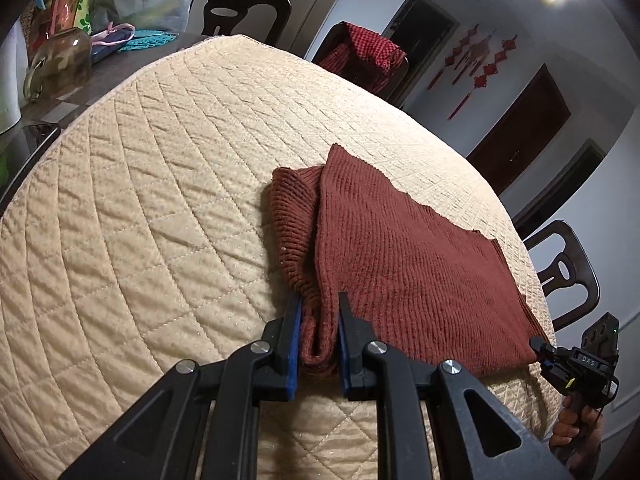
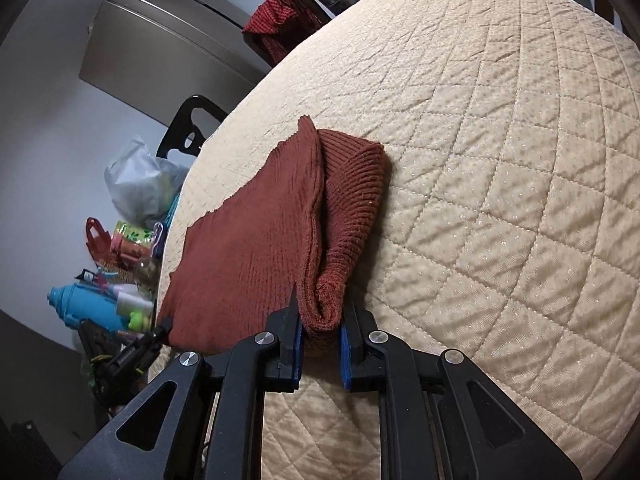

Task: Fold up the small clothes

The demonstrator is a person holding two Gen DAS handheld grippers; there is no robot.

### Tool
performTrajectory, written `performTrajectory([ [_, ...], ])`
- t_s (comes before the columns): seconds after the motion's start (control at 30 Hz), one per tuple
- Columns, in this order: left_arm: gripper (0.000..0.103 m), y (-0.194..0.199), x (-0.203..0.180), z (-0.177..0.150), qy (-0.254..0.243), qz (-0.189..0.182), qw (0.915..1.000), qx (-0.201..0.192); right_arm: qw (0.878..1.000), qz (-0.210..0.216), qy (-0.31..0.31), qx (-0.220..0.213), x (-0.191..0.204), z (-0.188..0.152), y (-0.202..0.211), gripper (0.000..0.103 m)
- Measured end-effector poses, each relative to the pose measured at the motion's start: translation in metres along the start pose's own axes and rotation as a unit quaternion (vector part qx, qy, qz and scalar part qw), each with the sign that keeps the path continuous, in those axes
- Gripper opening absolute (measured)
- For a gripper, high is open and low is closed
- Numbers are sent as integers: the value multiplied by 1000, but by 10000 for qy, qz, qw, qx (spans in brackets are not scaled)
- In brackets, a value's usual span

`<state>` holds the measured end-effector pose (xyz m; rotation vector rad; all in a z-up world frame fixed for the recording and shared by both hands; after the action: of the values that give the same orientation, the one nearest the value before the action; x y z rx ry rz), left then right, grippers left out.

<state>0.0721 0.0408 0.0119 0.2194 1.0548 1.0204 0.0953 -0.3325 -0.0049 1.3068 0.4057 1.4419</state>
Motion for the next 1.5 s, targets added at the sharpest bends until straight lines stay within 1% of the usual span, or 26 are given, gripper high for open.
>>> performTrajectory([
  [0.07, 18, 1, -2, -1, -44, 21, 10000, 45, 10000, -4, 35, -20, 0, -2, 4, 16],
  [0.13, 19, 5, -5, -2, -74, 46, 9999, 74, 9998, -99, 175, -67, 2, -3, 13, 17],
  [0.2, 19, 14, -8, -2, -121, 99, 9999, 9, 9992, -185, 311, -185, 5, -3, 23, 19],
  [0.3, 21, 31, -9, -1, -226, 191, 9994, -186, 9965, -338, 544, -546, 11, -5, 46, 22],
  [0.4, 21, 44, -12, 2, -305, 327, 9982, -393, 9917, -484, 818, -869, 21, -9, 58, 22],
  [0.47, 21, 45, -21, 4, -466, 320, 9973, -461, 9866, -616, 1085, -1049, 33, -12, 58, 22],
  [0.53, 21, 38, -35, 5, -663, 218, 9965, -454, 9825, -662, 1333, -1120, 46, -13, 49, 22],
  [0.6, 21, 24, -46, 5, -804, 85, 9961, -353, 9793, -751, 1507, -1119, 53, -14, 37, 22],
  [0.63, 22, 16, -49, 4, -874, 48, 9957, -307, 9792, -716, 1561, -1076, 56, -14, 27, 22],
  [0.7, 22, -3, -47, 1, -926, 188, 9954, -141, 9803, -810, 1542, -933, 51, -15, 12, 22],
  [0.73, 22, -12, -41, -1, -873, 257, 9959, -17, 9799, -979, 1525, -835, 45, -15, 3, 22],
  [0.77, 21, -17, -38, -5, -830, 262, 9962, 63, 9799, -1056, 1505, -780, 40, -16, -2, 17],
  [0.83, 21, -14, -36, -8, -868, 202, 9960, 48, 9801, -1020, 1501, -810, 36, -16, 3, 15],
  [0.9, 21, -10, -39, -7, -939, 214, 9953, 68, 9772, -1122, 1569, -883, 37, -16, 12, 16],
  [0.97, 21, -10, -45, -1, -1072, 284, 9938, 50, 9729, -1184, 1710, -1012, 43, -11, 19, 16],
  [1.03, 21, -17, -52, 8, -1179, 317, 9925, 8, 9716, -1120, 1765, -1112, 51, -3, 20, 16],
  [1.13, 22, -30, -55, 21, -1244, 393, 9914, -47, 9687, -1240, 1821, -1141, 57, 15, 3, 16],
  [1.17, 22, -36, -51, 24, -1221, 515, 9912, -15, 9684, -1245, 1838, -1134, 57, 19, -2, 16],
  [1.27, 22, -48, -43, 25, -1204, 642, 9906, 113, 9681, -1502, 1743, -989, 45, 31, -21, 16],
  [1.33, 21, -47, -40, 24, -1163, 579, 9915, 97, 9690, -1544, 1647, -1005, 37, 34, -21, 16],
  [1.43, 22, -41, -43, 27, -1166, 551, 9916, 11, 9714, -1452, 1556, -1056, 33, 36, -12, 16],
  [1.5, 22, -42, -45, 30, -1194, 563, 9912, -27, 9711, -1339, 1600, -1162, 40, 38, -5, 16],
])
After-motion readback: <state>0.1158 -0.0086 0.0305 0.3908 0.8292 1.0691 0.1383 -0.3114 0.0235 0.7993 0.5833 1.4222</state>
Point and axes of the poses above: each gripper's, at about its wrist camera, not at the fingertips, and y roughly against the way its jaws point, x to its left, z to its top, the point moved 5 cm from there along -y, roughly the way its jaws point, and after that the axes turned 14 degrees about -z, right-handed, at the moved point
